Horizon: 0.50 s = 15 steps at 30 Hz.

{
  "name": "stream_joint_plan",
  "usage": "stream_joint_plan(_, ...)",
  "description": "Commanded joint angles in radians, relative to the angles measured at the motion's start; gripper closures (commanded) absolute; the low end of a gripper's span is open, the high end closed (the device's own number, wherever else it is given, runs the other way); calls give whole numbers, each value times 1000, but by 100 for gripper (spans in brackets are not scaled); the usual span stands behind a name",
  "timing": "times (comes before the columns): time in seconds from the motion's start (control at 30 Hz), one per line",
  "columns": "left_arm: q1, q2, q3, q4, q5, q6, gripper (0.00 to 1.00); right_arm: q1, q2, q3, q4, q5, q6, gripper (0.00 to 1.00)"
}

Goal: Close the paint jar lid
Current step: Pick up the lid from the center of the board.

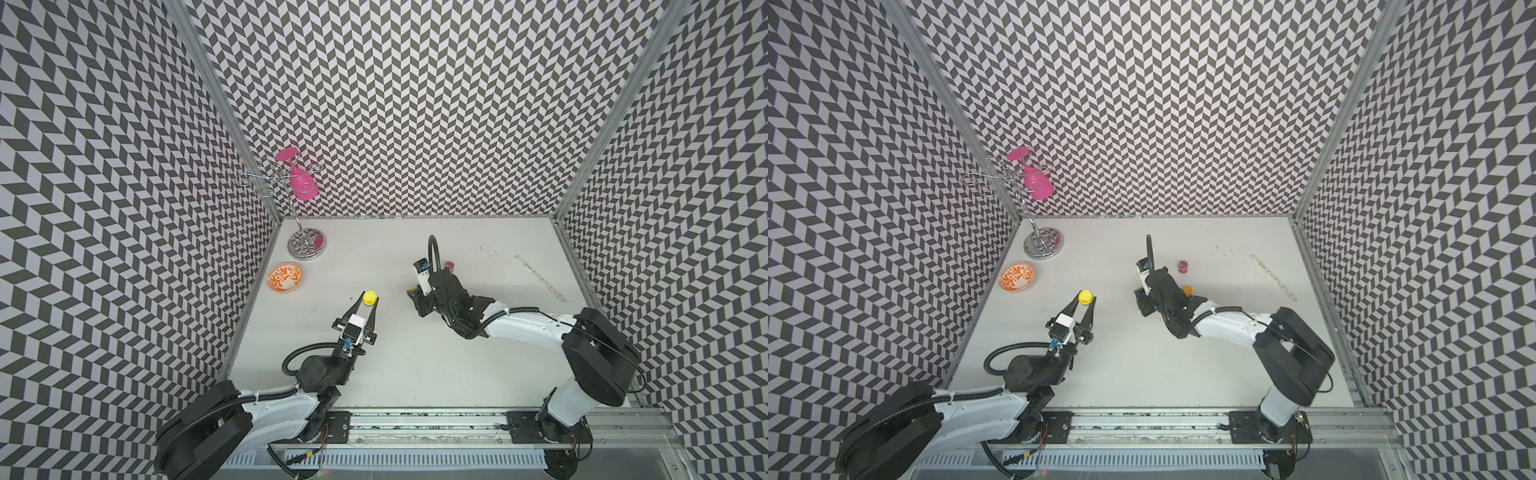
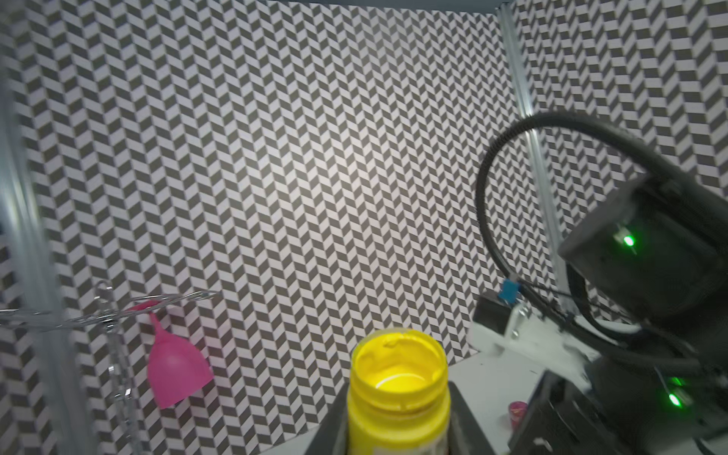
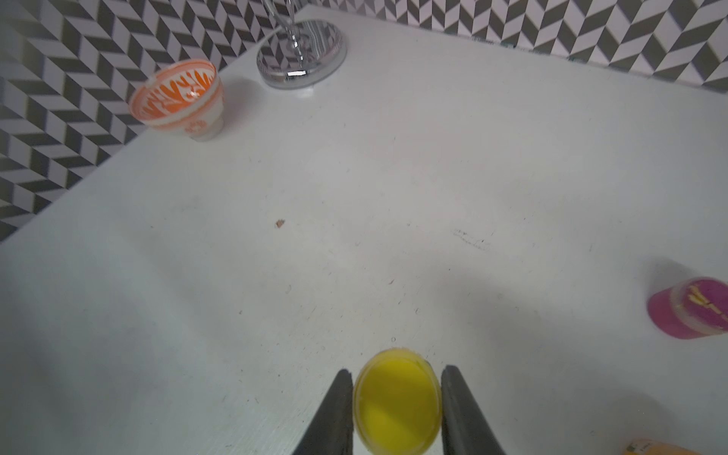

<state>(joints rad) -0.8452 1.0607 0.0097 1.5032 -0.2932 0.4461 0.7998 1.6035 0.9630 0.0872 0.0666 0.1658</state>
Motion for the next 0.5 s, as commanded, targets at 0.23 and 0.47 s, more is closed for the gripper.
stream_joint_plan(0.23,79,270,50,65,475,-107,71,-54,-155,-90,5,-109,-100,80)
stream_joint_plan(0.47,109,346,95,5,543,-115,71,-54,-260,-146,24,-165,-110,79)
